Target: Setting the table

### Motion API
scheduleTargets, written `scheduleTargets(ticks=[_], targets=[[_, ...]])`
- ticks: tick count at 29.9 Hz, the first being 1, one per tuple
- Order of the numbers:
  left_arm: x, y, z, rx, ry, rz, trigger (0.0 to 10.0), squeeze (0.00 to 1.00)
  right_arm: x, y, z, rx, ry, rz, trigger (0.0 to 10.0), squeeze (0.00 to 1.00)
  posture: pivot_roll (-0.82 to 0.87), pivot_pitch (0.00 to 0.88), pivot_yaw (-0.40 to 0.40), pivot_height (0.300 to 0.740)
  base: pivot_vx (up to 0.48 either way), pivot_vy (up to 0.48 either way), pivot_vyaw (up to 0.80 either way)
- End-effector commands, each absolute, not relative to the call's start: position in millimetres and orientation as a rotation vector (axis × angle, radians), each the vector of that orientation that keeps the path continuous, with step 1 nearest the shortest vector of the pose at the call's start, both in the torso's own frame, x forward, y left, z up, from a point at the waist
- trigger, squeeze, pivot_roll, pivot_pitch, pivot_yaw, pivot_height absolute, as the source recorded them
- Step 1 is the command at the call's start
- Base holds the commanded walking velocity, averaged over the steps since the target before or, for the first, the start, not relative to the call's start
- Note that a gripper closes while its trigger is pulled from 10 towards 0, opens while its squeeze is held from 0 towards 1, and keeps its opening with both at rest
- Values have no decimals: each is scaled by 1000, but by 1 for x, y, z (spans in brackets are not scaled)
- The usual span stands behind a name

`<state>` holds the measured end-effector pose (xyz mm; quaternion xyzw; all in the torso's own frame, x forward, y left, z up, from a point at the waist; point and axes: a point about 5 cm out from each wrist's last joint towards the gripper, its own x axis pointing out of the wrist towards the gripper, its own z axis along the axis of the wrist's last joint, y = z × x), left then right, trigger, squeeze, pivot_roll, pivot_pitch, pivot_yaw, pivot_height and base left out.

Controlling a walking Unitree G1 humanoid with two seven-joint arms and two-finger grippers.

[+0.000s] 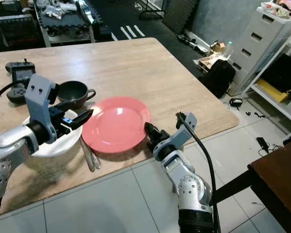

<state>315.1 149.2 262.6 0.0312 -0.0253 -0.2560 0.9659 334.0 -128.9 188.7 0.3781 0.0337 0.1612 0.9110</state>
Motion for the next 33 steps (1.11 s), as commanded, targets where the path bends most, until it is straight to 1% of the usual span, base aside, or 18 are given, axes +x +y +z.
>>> scheduleTargets(ticks=[1, 5, 6, 7, 11, 15, 16, 17, 18, 20, 21, 23, 24, 25, 28, 29, 33], targets=[[320, 145, 257, 58, -27, -513, 10000, 0, 332, -131, 185, 770, 80, 324, 10000, 1000, 64, 188, -5, 740, 0, 0, 0], [331, 141, 251, 72, 18, -490, 10000, 0, 333, -131, 188, 771, 61, 331, 10000, 1000, 63, 189, -7, 740, 0, 0, 0], [337, 141, 249, 96, 36, -479, 10000, 0, 333, -131, 191, 772, 52, 335, 10000, 39, 62, 189, -8, 740, 0, 0, 0], [344, 141, 248, 157, 54, -471, 10000, 0, 334, -131, 192, 774, 45, 337, 10000, 0, 60, 188, -10, 740, 0, 0, 0], [365, 144, 248, 257, 102, -526, 10000, 0, 337, -130, 195, 779, 36, 333, 10000, 0, 64, 188, -5, 740, 0, 0, 0], [385, 155, 252, 279, 117, -496, 10000, 0, 339, -129, 196, 769, 34, 328, 10000, 0, 65, 188, -1, 740, 0, 0, 0], [391, 157, 254, 295, 120, -477, 10000, 0, 341, -129, 194, 741, 42, 300, 10000, 0, 61, 187, 3, 740, 0, 0, 0], [391, 157, 254, 295, 120, -477, 10000, 0, 341, -129, 194, 741, 42, 300, 10000, 0, 61, 187, 3, 740, 0, 0, 0], [391, 152, 256, 303, 113, -514, 10000, 0, 344, -131, 191, 685, 44, 247, 10000, 0, 59, 186, 1, 740, 0, 0, 0], [389, 145, 258, 295, 106, -574, 10000, 0, 346, -134, 190, 634, 38, 203, 10000, 0, 59, 186, 1, 740, 0, 0, 0], [387, 139, 253, 316, 120, -635, 10000, 0, 348, -136, 191, 648, 21, 178, 10000, 0, 63, 187, -3, 740, 0, 0, 0], [387, 137, 249, 334, 142, -661, 10000, 0, 349, -137, 193, 664, 7, 168, 10000, 0, 65, 185, -2, 740, 0, 0, 0], [386, 134, 244, 366, 172, -707, 10000, 0, 351, -140, 197, 685, -18, 155, 10000, 0, 66, 184, 0, 740, 0, 0, 0], [386, 134, 244, 366, 172, -707, 10000, 0, 351, -140, 197, 685, -18, 155, 10000, 0, 66, 184, 0, 740, 0, 0, 0], [383, 135, 238, 425, 207, -810, 10000, 0, 353, -142, 201, 700, -39, 160, 10000, 0, 70, 180, 4, 740, 0, 0, 0], [383, 135, 238, 425, 207, -810, 10000, 0, 353, -142, 201, 700, -39, 160, 10000, 0, 70, 180, 4, 740, 0, 0, 0], [376, 142, 229, 473, 254, -904, 10000, 0, 353, -140, 200, 699, -39, 163, 10000, 0, 72, 177, 6, 740, 0, 0, 0]])
